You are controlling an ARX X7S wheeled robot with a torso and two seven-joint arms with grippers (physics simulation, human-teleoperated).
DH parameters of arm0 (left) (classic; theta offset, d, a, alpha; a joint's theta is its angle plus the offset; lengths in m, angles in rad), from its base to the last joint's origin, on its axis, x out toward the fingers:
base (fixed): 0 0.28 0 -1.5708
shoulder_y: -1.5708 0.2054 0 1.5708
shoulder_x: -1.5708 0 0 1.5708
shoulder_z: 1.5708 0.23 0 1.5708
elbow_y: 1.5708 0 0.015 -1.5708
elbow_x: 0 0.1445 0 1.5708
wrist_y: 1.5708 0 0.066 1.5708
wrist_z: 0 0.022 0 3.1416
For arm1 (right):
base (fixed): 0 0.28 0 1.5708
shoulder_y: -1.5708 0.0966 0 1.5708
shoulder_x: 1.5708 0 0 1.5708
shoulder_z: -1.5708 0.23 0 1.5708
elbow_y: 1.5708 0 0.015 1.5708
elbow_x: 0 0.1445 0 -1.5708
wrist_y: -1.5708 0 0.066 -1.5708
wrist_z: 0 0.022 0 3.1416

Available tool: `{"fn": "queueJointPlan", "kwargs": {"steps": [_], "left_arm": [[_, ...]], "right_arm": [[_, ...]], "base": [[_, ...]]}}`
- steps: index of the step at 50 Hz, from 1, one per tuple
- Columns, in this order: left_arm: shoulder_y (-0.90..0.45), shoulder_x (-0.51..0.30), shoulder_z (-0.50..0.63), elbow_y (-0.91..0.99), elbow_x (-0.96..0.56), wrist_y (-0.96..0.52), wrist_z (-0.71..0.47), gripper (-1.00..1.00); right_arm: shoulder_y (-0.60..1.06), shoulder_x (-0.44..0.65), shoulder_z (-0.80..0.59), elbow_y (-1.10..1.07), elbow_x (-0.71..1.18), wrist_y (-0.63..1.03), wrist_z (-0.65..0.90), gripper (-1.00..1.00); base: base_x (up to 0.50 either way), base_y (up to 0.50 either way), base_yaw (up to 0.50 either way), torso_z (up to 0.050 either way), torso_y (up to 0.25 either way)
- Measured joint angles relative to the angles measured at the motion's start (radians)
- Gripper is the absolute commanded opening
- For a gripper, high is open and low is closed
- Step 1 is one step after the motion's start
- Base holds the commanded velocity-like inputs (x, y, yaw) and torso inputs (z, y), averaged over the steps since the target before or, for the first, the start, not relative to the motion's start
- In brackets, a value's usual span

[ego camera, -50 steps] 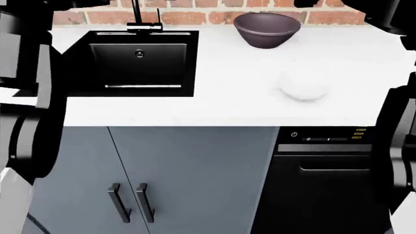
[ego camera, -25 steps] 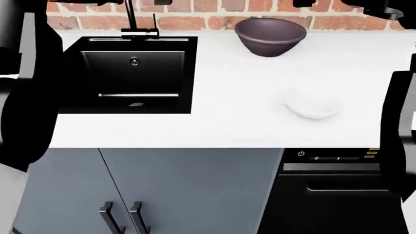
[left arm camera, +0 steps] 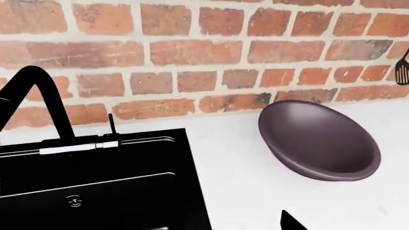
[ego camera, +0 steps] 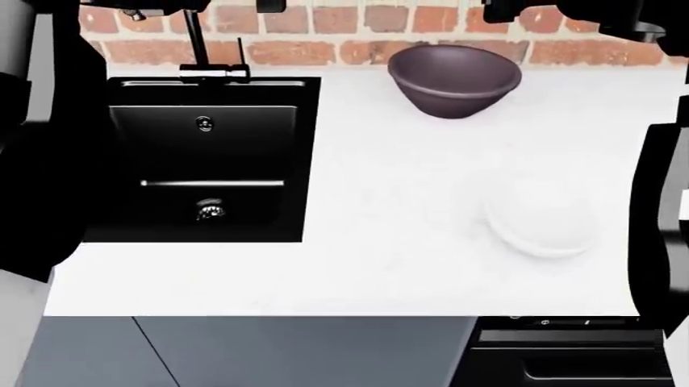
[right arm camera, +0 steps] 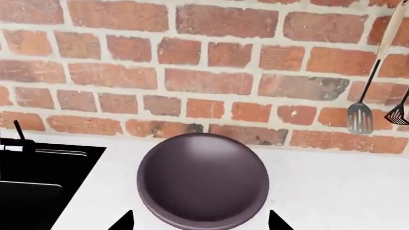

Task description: Stack the bowls in the sink.

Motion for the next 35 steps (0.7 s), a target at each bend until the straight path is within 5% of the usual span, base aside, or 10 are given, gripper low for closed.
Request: {"fn": "queueJointPlan", "kwargs": {"steps": [35], "left_arm": [[-0.01, -0.005, -0.021, -0.002, 0.02, -0.005, 0.012, 1.0]], "right_arm": [[0.0, 0.001, -0.015, -0.026, 0.01, 0.019, 0.002, 1.0]], "base": [[0.34, -0.1, 0.0, 0.0, 0.001]]}}
